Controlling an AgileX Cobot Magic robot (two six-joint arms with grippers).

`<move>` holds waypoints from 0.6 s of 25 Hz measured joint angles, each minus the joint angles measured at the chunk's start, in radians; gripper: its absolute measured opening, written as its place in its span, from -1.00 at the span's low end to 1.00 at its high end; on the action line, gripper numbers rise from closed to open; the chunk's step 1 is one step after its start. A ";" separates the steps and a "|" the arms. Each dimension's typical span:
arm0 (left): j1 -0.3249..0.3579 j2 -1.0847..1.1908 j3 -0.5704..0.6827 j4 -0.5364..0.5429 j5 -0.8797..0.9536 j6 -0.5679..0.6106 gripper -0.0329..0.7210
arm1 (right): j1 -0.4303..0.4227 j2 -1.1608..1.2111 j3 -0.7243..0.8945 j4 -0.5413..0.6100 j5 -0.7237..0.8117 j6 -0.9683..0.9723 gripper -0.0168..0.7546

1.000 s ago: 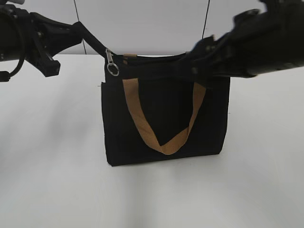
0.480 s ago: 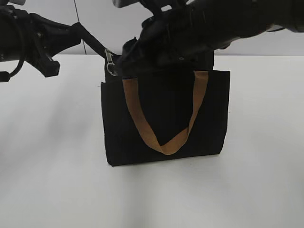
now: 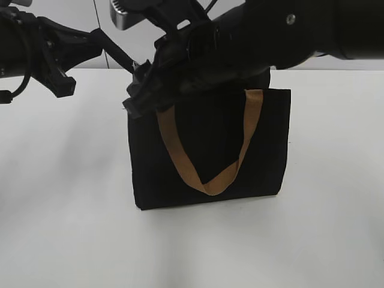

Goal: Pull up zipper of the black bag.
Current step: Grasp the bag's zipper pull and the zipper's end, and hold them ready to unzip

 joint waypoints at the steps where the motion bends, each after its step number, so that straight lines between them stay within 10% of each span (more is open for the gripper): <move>1: 0.000 0.000 0.000 0.000 0.000 0.000 -0.85 | 0.000 0.006 0.000 0.000 -0.006 0.000 -0.20; 15: -0.001 0.000 0.000 0.000 -0.008 0.000 -0.85 | 0.000 0.064 -0.005 0.020 -0.083 0.131 -0.46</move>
